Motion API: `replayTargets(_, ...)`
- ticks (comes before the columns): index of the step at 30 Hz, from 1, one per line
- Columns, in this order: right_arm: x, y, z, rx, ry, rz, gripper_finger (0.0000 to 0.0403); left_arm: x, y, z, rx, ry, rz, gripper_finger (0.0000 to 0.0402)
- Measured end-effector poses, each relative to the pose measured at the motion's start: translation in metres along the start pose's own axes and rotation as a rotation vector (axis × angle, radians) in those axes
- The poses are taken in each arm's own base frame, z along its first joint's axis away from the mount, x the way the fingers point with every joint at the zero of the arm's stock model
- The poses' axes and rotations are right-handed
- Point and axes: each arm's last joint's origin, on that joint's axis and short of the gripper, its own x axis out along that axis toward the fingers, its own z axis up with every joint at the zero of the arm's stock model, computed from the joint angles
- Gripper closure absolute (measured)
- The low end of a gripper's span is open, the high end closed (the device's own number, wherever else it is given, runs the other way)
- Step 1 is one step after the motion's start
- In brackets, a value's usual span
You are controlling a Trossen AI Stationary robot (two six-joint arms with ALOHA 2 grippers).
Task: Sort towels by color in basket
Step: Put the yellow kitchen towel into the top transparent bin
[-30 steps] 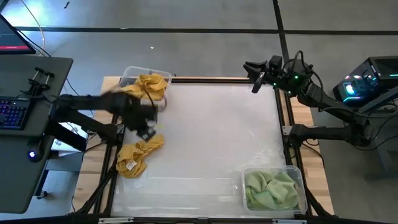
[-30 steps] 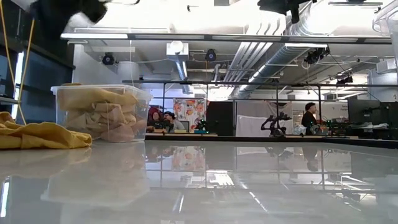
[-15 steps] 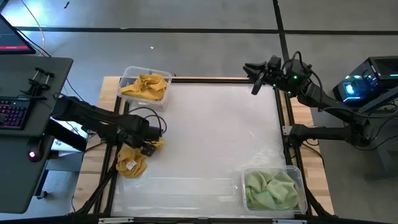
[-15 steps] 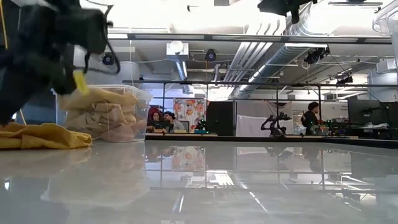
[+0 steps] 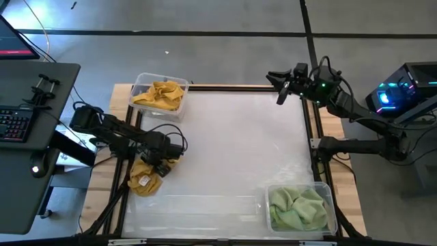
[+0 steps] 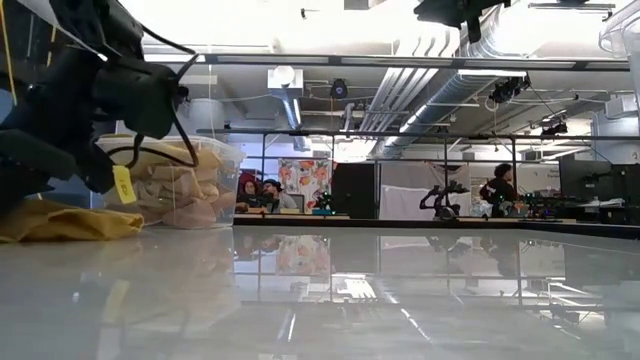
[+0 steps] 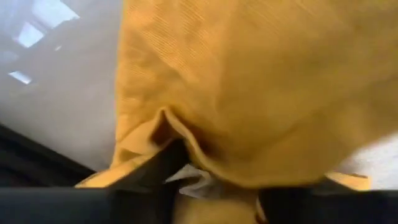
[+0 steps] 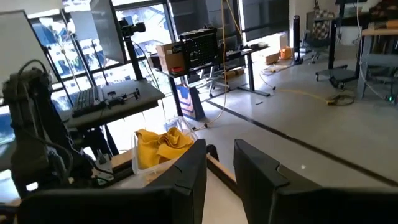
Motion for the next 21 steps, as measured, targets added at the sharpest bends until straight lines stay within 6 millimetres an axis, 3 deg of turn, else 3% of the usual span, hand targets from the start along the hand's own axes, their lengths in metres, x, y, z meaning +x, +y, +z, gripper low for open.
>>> replayTargets(6, 0.0, 0.0, -0.002, 0.009, 0.024, 0.009, 0.0327, -0.008, 0.0, -0.002, 0.092, -0.059, -0.008, 0.038)
replayTargets(9, 0.0, 0.0, -0.002, 0.008, 0.024, 0.01, 0.0327, -0.029, -0.004, 0.001, 0.105, -0.196, -0.02, 0.0385)
replayTargets(13, 0.0, 0.0, -0.002, 0.005, 0.023, 0.009, 0.0327, -0.088, -0.009, -0.006, 0.108, -0.387, -0.111, 0.0386)
replayTargets(16, 0.0, 0.0, -0.002, 0.007, 0.023, 0.009, 0.0327, -0.147, -0.009, -0.008, 0.091, -0.675, -0.173, 0.0396)
replayTargets(18, 0.0, 0.0, -0.002, 0.008, 0.022, 0.008, 0.0327, -0.186, -0.001, -0.009, 0.103, -0.881, -0.119, 0.0397)
replayTargets(21, 0.0, 0.0, -0.002, 0.002, 0.018, -0.006, 0.0327, -0.236, 0.018, -0.006, 0.145, -1.144, 0.097, 0.0397)
